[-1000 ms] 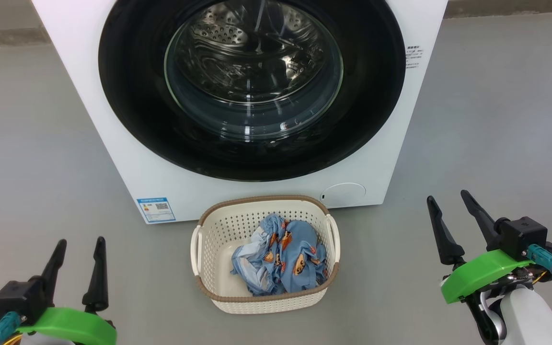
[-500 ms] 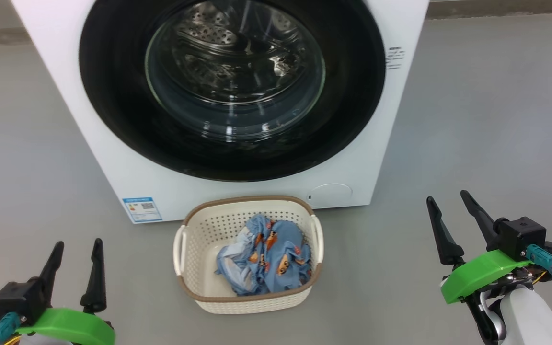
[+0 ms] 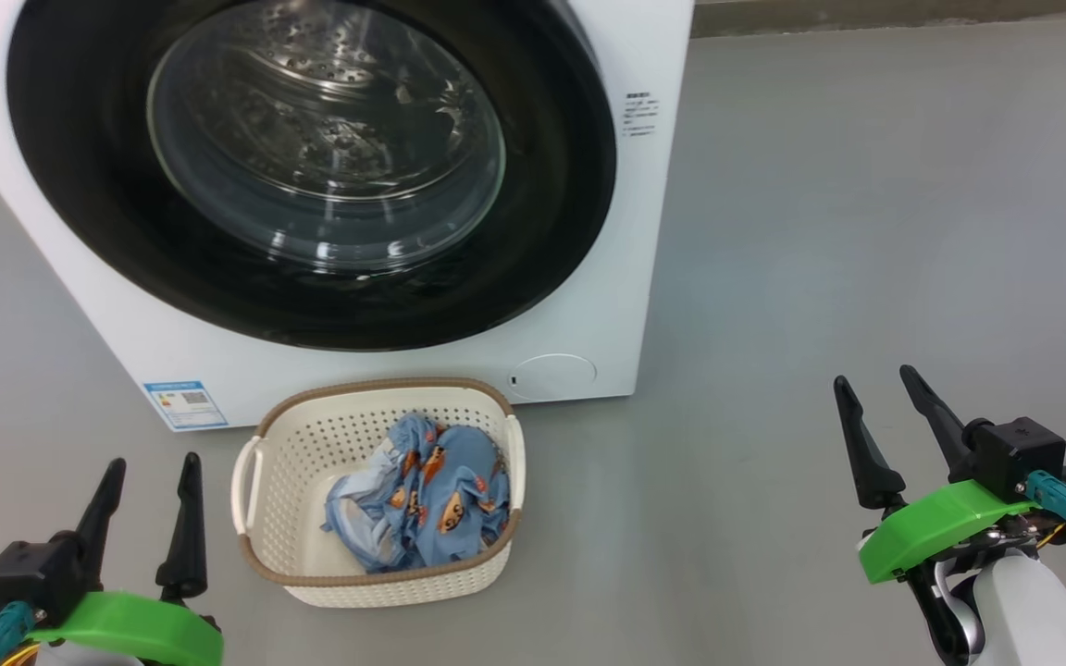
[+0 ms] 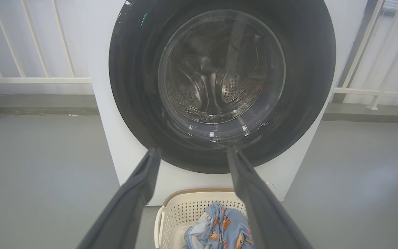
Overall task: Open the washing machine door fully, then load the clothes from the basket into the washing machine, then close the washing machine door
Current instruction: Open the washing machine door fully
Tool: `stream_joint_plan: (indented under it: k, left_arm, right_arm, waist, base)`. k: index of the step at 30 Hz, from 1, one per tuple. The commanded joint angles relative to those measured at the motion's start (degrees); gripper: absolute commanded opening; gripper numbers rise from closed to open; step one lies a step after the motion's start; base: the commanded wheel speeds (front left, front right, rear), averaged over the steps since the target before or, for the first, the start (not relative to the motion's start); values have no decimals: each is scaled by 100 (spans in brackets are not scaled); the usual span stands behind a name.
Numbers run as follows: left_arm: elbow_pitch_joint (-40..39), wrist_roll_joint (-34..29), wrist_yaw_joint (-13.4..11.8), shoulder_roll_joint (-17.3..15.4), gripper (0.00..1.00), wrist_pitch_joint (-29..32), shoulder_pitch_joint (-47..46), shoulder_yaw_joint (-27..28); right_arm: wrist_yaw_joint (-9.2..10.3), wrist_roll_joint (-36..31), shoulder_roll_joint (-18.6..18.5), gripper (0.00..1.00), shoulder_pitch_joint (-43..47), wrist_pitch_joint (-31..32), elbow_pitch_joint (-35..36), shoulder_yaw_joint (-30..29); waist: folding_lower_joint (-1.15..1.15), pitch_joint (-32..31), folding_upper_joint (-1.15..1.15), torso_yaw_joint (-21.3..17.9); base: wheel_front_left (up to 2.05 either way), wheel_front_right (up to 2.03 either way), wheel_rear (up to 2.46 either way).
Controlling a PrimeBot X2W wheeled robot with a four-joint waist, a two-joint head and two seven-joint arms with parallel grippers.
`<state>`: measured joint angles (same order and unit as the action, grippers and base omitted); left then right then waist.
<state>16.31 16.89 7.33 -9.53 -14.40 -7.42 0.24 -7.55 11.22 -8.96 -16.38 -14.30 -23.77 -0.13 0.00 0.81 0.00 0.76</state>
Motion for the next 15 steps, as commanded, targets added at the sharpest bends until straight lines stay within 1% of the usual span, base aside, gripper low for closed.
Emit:
stream_joint_plan:
  k: [1, 7, 15]
  left_arm:
    - [-166, -22, 15, -132, 100, -60, -230, 217]
    - [-251, -73, 15, -109, 100, -60, -216, 227]
    - [-312, -141, 15, -76, 100, -60, -136, 205]
  right_arm:
    - [6, 19, -9, 100, -116, -70, 156, 122]
    - [6, 23, -15, 100, -125, -70, 170, 121]
    - [6, 12, -12, 100, -106, -70, 176, 127]
  waist:
    - [0, 5, 0, 4]
    - [0, 18, 0, 3]
    - [0, 10, 0, 3]
  base:
    - [64, 64, -129]
    - [37, 37, -73]
    - [1, 1, -3]
